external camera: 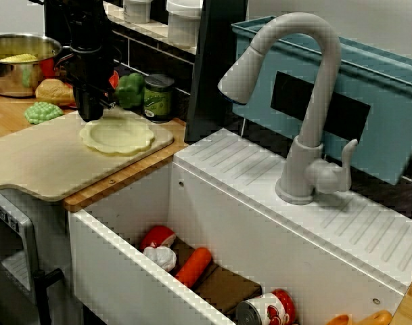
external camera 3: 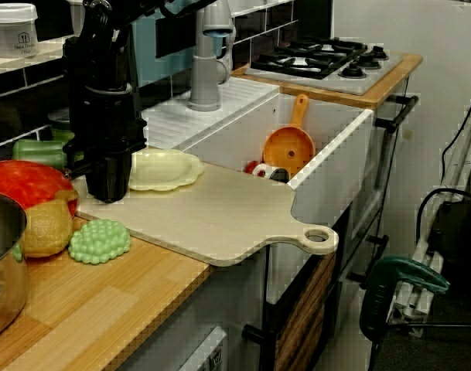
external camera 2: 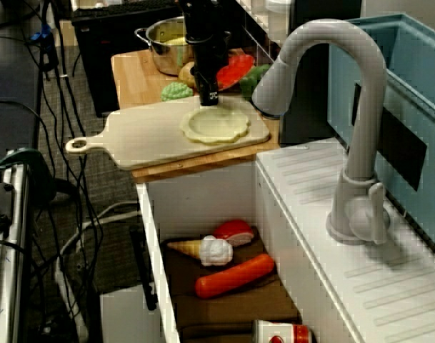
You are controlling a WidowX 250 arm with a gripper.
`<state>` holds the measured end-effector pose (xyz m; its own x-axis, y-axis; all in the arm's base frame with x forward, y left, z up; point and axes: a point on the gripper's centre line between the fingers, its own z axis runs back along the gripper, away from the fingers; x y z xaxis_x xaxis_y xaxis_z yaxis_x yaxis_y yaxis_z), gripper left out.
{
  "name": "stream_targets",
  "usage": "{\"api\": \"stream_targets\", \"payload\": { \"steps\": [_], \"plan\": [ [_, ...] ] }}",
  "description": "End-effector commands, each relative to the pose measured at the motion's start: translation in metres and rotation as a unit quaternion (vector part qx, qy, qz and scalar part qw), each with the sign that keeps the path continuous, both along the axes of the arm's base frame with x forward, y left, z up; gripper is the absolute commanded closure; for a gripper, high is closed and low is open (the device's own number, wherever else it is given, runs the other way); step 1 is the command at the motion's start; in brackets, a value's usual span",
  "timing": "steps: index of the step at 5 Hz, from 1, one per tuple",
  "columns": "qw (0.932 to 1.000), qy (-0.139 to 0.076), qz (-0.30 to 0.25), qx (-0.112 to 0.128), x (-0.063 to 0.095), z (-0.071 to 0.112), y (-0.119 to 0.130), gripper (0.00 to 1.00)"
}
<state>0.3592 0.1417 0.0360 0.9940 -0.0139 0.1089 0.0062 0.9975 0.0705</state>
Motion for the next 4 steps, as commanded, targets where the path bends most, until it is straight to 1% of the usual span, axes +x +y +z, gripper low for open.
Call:
{"api": "stream_targets", "payload": {
  "steps": [1,2,3,4],
  "plan": [
    [0.9999,-0.002,-0.01,0.011,0.003,0.016,-0.017,1.0],
    [0.9999,0.01,-0.006,-0.002,0.002,0.018,-0.019,1.0],
    [0.9994,0.03,-0.015,-0.012,0.002,0.018,-0.03,1.0],
    [0.9988,0.041,-0.022,-0.015,-0.003,0.018,-0.04,1.0]
  ]
}}
